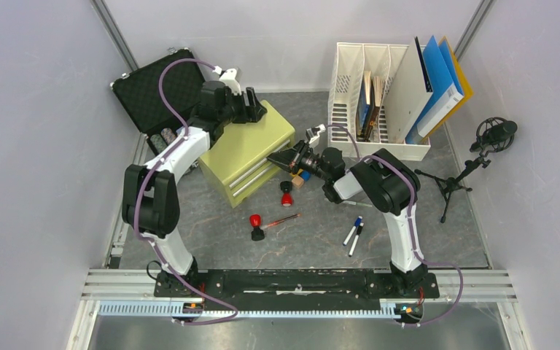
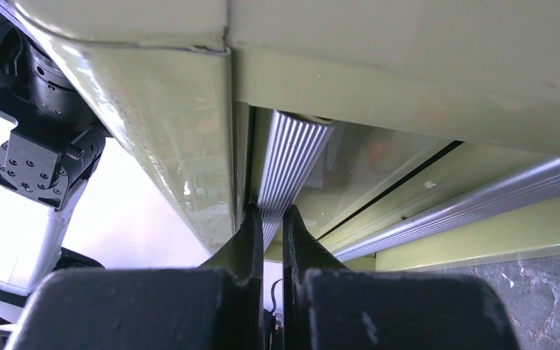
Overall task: Organize the desk
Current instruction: Open the drawer in the storage box.
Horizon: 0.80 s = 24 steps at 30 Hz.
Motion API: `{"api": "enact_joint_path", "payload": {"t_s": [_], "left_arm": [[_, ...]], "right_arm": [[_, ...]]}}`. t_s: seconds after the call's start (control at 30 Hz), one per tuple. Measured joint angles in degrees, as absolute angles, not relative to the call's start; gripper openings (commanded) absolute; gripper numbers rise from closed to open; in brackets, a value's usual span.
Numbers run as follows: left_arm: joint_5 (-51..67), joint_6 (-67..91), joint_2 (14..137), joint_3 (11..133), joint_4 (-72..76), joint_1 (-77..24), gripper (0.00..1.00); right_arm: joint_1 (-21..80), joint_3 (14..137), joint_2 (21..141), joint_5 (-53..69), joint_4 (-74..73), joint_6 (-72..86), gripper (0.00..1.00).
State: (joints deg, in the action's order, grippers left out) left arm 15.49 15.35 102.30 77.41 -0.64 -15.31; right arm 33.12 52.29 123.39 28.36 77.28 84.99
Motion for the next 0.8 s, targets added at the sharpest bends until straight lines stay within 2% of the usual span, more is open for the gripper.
{"api": "enact_joint_path", "payload": {"t_s": [0.8], "left_arm": [[13.7, 18.2, 104.0, 80.0, -2.3, -16.7, 0.63]], "right_arm": [[33.3, 47.7, 119.8, 25.4, 76.6, 84.1, 0.0]]}}
